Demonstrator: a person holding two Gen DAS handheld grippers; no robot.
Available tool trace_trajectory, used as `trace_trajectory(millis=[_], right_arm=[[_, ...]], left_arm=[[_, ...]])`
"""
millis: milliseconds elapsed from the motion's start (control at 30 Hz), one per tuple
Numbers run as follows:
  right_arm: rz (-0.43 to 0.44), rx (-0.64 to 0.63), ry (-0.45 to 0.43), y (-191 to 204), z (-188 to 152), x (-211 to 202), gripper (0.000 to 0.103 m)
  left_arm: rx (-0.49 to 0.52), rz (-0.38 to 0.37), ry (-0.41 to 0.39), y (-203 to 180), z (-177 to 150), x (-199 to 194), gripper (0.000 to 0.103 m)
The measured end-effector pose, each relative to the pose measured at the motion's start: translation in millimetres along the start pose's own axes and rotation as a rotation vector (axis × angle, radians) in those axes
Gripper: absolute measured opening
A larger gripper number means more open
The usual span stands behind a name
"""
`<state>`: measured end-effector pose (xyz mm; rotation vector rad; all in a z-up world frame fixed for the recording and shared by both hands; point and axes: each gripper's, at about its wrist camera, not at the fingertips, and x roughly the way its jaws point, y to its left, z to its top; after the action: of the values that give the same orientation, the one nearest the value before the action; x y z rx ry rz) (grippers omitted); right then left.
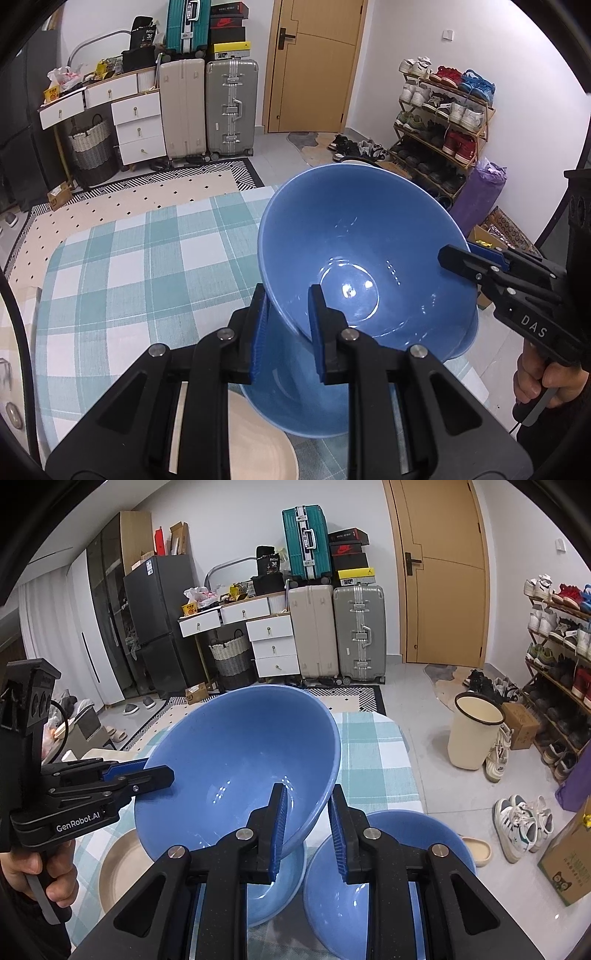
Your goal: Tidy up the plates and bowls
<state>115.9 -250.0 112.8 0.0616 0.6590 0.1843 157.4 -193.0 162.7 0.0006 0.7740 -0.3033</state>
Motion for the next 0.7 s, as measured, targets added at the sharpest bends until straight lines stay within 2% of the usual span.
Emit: trace_trajectory(millis=[467, 700], right_arm=[[0.024, -0.003, 0.004, 10.3, -17.1, -7.4, 0.023], [0.029, 0.000, 0.021, 13.7, -25.5, -3.9, 0.023]], left_arm=[[-0.005, -0.007, 0.010, 2.4, -27.1, -8.6, 0.018], [-0.007, -0.006, 0.030, 8.1, -33.6, 0.5, 0.018]])
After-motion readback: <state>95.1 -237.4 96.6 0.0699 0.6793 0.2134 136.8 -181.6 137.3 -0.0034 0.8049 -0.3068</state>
